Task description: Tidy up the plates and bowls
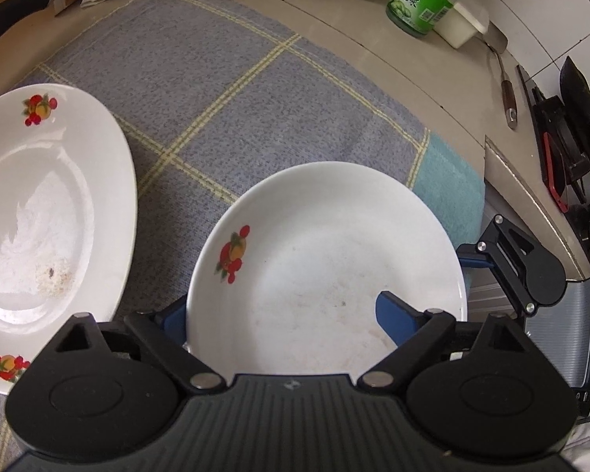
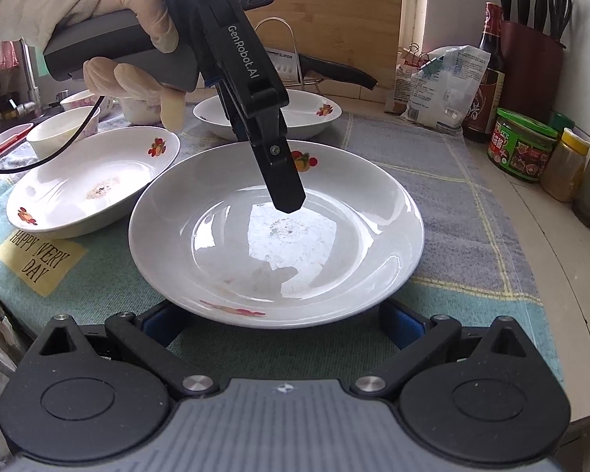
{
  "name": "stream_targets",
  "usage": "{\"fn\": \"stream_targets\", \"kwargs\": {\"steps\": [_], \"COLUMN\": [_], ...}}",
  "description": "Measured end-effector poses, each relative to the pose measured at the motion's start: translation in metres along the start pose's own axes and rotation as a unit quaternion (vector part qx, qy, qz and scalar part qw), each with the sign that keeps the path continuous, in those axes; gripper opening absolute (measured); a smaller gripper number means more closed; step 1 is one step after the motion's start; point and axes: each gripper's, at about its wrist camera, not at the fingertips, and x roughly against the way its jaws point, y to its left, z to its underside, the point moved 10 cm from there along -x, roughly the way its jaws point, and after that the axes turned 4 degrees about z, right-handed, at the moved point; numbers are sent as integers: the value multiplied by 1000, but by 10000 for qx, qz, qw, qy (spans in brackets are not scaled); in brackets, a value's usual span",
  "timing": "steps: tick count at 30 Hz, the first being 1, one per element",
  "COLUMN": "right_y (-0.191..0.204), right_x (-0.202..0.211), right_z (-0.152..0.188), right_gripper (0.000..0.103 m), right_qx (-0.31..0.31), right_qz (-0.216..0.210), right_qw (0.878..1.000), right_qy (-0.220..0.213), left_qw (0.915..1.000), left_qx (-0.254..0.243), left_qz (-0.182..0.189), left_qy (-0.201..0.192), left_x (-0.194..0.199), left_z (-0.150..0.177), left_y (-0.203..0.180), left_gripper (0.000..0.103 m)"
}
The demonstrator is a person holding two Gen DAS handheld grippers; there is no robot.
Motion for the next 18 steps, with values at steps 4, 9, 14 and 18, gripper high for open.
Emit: {"fn": "stream_targets", "kwargs": {"steps": [4,9,14,18], "right_y": [0,-1,-1,0], "right_x": [-2,-4,-6,-8], "right_z": [-1,-3,-5,-7], "right_gripper": [103,103,103,103], "right_qx": [39,91,138,189], "right_qz": [-48,-122,-172,-222], "right_qw": [9999,9998,9994,9990], "right_qy": [90,152,255,334], "left_qw": [10000,9999,9999,9999], "left_qx": [26,-32,-51,-83], "left_qz": [34,97,71,66], "left_qy": [33,87,91,99], "left_x": [1,1,0,0], "left_z": [0,1,0,0], "left_y": [0,1,-1,-1], "left_gripper": [89,89,89,89]}}
